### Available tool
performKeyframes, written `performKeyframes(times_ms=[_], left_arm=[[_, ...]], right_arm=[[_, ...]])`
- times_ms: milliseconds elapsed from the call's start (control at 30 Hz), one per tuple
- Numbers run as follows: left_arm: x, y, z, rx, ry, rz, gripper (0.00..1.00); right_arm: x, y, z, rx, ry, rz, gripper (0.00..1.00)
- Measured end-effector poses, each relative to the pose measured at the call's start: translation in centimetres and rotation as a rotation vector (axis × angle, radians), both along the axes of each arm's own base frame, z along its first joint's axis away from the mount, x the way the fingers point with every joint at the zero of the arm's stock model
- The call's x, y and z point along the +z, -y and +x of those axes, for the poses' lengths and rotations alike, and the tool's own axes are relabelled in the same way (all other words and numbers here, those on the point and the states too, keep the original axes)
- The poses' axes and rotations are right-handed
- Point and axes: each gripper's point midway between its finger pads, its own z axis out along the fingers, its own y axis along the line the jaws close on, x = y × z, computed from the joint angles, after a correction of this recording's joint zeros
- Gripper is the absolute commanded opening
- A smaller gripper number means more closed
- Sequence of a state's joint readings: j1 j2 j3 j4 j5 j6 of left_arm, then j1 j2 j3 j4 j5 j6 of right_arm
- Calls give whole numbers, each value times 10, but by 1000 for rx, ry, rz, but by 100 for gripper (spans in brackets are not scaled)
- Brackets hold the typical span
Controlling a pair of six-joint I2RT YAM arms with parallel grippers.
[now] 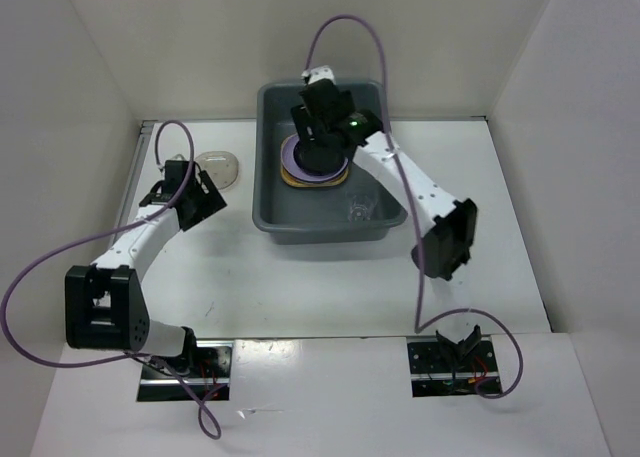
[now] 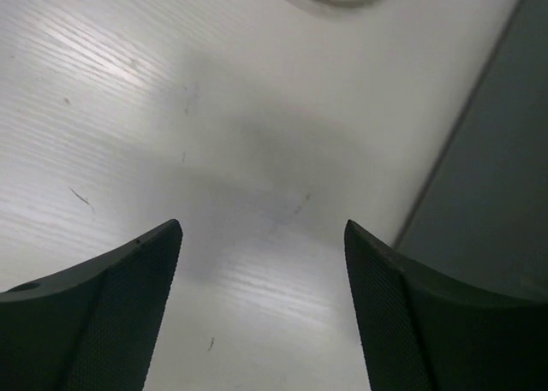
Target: Place the mixed dishes into the plastic bin
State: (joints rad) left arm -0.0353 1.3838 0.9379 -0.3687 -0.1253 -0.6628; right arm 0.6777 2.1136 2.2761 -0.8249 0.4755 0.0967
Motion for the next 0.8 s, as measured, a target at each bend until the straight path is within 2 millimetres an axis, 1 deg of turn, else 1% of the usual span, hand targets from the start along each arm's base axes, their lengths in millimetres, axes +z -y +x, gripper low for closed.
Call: performKeyframes(times_ms=[33, 67, 100, 133, 167, 200, 267, 300, 333, 367, 433, 500, 700, 800], left_arm=[[-1, -8, 5, 34, 2, -1, 80], [-4, -15, 10, 65, 3, -5, 76], [-7, -22, 14, 93, 4, -5, 75], [-10, -27, 17, 122, 1, -6, 74], [-13, -32, 21, 139, -2, -4, 72], [-16, -35, 25, 152, -4, -2, 70], [-21, -39, 34, 179, 0, -3, 66], [-24, -40, 39, 187, 7, -2, 65], [-25, -41, 43, 196, 16, -3, 62], [-27, -42, 47, 210, 23, -8, 60], [-31, -44, 55, 225, 41, -11, 56], [-35, -46, 64, 251, 58, -14, 53], [-52, -54, 86, 333, 94, -28, 53], [-56, -56, 95, 364, 122, -44, 54]], right_arm=[[10, 12, -7, -17, 4, 20, 93], [18, 28, -15, -41, 4, 37, 93], [24, 43, -19, -66, 8, 55, 93], [27, 63, -24, -95, 5, 76, 93], [27, 84, -29, -130, 0, 82, 93], [24, 106, -34, -168, -11, 87, 93], [17, 146, -42, -242, -30, 86, 93], [13, 162, -45, -277, -36, 83, 93], [7, 173, -49, -298, -45, 78, 93], [2, 178, -54, -307, -55, 74, 93], [-8, 178, -64, -299, -81, 70, 93], [-10, 177, -67, -294, -87, 74, 93], [-9, 176, -70, -299, -89, 87, 91], [-12, 177, -72, -305, -100, 85, 91]])
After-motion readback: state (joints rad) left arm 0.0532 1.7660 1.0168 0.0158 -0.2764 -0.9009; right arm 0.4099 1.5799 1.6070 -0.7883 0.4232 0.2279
